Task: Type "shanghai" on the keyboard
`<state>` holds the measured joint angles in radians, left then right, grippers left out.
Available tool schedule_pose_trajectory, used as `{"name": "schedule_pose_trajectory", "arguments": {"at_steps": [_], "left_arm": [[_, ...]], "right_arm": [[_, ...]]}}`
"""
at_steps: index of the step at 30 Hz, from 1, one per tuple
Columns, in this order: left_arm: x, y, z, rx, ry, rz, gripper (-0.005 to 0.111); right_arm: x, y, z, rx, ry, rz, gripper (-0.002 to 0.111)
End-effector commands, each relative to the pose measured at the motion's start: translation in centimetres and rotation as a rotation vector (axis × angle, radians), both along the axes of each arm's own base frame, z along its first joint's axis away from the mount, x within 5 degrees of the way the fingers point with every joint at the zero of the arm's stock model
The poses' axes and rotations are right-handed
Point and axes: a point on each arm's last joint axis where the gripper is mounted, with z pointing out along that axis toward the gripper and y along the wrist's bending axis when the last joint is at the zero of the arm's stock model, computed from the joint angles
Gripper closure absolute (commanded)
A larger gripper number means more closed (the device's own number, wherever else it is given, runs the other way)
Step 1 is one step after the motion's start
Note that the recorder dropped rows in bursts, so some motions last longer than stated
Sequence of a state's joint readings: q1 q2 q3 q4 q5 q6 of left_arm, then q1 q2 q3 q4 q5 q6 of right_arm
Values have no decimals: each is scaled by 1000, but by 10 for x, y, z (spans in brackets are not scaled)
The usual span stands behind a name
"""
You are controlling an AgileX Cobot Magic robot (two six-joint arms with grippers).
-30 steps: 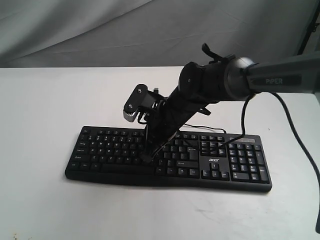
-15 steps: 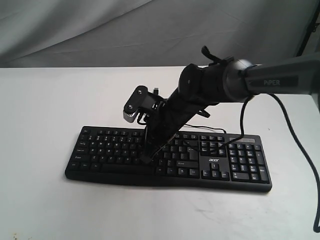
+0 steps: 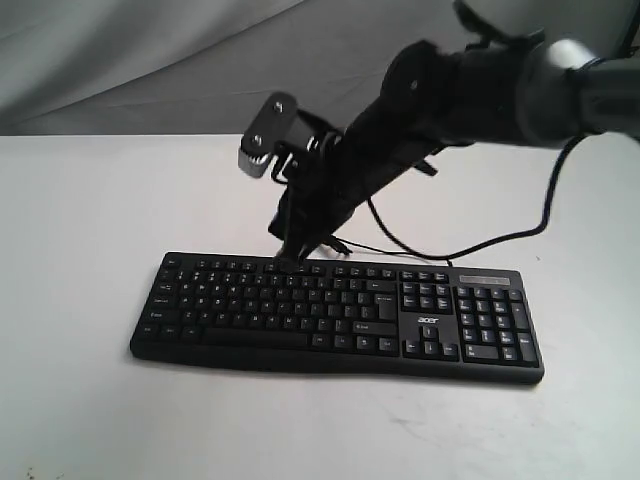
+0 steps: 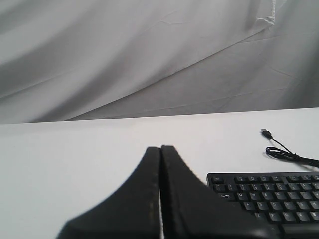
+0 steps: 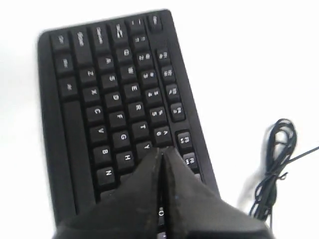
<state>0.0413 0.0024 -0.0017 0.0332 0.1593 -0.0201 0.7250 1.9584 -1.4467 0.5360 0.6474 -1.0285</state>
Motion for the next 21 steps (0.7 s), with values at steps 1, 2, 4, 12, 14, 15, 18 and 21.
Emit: {"name": "schedule_pose_trajectory", "arguments": {"at_steps": [1, 2, 4, 12, 14, 15, 18, 21], "left_arm": [[0, 0, 0, -2, -7, -6, 107], [0, 0, 0, -2, -7, -6, 107], [0, 0, 0, -2, -7, -6, 107], [0, 0, 0, -2, -7, -6, 107], [0, 0, 0, -2, -7, -6, 107], [0, 0, 0, -2, -7, -6, 107], [0, 0, 0, -2, -7, -6, 107], [0, 0, 0, -2, -7, -6, 107]], "right_arm": [[-15, -16, 71, 127, -85, -48, 108], [-20, -21, 88, 159, -112, -62, 108], [-30, -31, 117, 221, -146, -97, 108], [-65, -57, 185, 400, -235, -108, 108], [-74, -66, 202, 438, -274, -108, 108], [-78, -70, 208, 455, -292, -110, 108], [-84, -97, 247, 702, -267, -363, 108], [-75, -122, 247, 726, -219, -515, 108]]}}
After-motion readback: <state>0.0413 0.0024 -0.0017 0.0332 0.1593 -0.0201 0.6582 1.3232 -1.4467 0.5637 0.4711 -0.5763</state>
